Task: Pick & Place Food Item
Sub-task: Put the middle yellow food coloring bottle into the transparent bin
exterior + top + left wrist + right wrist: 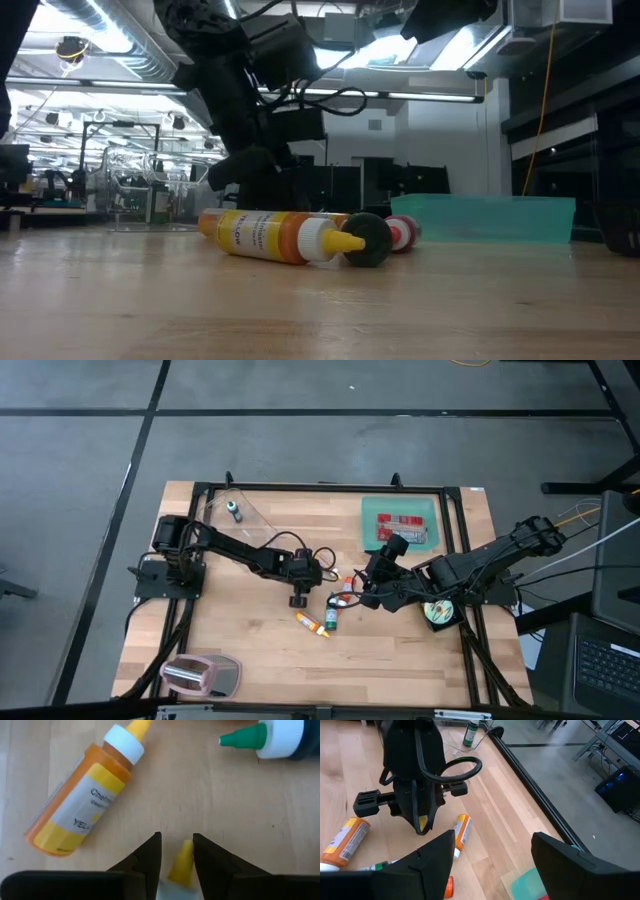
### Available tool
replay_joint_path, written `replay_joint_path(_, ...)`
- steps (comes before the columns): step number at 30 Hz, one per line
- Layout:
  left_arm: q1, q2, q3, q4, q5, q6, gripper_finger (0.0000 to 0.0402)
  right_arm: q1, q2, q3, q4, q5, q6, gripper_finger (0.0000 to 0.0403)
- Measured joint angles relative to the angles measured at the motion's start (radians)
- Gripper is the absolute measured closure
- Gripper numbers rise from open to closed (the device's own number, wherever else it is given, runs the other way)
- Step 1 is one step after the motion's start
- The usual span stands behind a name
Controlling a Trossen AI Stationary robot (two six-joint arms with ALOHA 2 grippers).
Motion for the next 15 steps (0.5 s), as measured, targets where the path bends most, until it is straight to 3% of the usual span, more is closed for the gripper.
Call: replay_joint_path(15,0.0,0.0,0.0,-0.043,0.003,0.008,0.0278,0.0,0.0,0.0,0.0,0.0,0.0,0.0144)
